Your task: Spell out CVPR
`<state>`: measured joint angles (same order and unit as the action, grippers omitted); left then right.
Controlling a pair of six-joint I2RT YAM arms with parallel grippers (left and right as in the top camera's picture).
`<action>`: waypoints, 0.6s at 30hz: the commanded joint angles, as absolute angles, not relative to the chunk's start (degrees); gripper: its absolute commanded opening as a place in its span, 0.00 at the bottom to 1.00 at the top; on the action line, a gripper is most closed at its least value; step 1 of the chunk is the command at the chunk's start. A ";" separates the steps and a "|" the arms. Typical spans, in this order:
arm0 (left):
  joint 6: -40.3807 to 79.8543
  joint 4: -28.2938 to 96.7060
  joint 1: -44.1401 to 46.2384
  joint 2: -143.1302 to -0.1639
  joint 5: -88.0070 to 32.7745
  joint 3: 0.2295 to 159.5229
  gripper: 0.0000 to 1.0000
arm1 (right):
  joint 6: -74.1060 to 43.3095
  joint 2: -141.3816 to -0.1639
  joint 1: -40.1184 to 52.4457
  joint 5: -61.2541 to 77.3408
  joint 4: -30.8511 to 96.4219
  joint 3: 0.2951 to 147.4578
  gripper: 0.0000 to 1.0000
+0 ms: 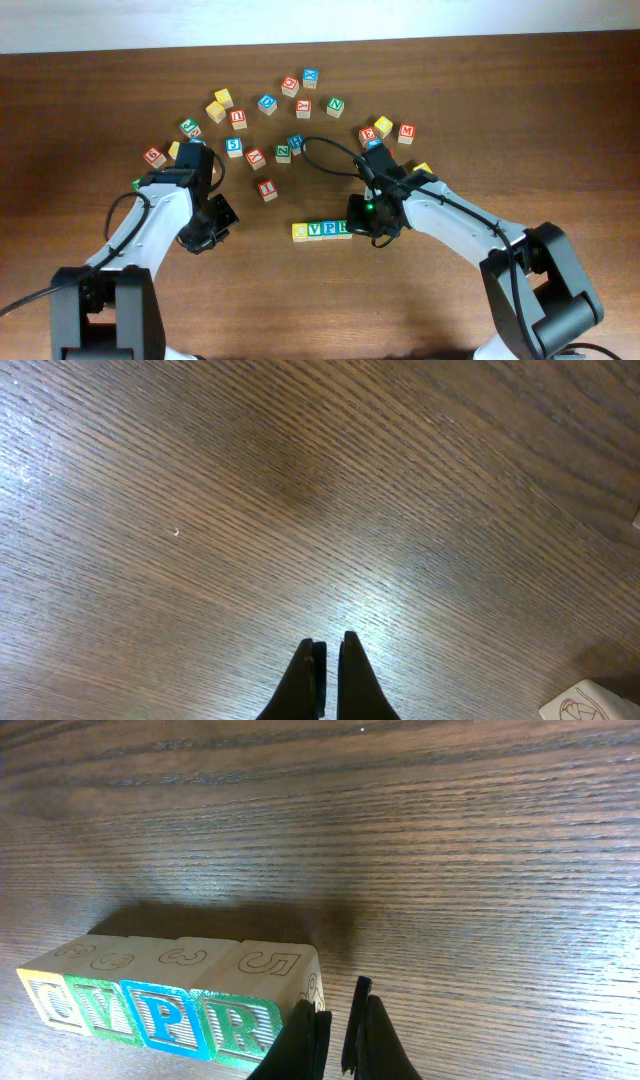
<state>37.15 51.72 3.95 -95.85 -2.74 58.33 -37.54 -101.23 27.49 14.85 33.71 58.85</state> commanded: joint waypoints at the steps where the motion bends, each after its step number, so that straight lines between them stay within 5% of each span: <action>1: 37.28 51.68 3.57 -94.80 -2.52 58.11 0.00 | -37.95 -101.51 27.35 14.55 33.58 58.30 0.04; 5: 37.21 51.42 3.60 -94.80 -2.09 58.11 0.00 | -36.29 -100.51 24.97 14.76 36.97 59.05 0.04; 9: 24.97 50.74 3.68 -94.45 -7.25 58.11 0.00 | -34.72 -96.20 23.59 14.76 45.71 62.17 0.04; 16: 17.02 54.22 3.75 -75.40 -15.55 58.22 0.00 | -33.89 -70.54 23.59 10.15 64.71 63.88 0.06; 18: 17.04 55.57 3.73 -67.85 -15.25 58.22 0.00 | -33.95 -61.84 23.62 8.75 70.13 63.86 0.23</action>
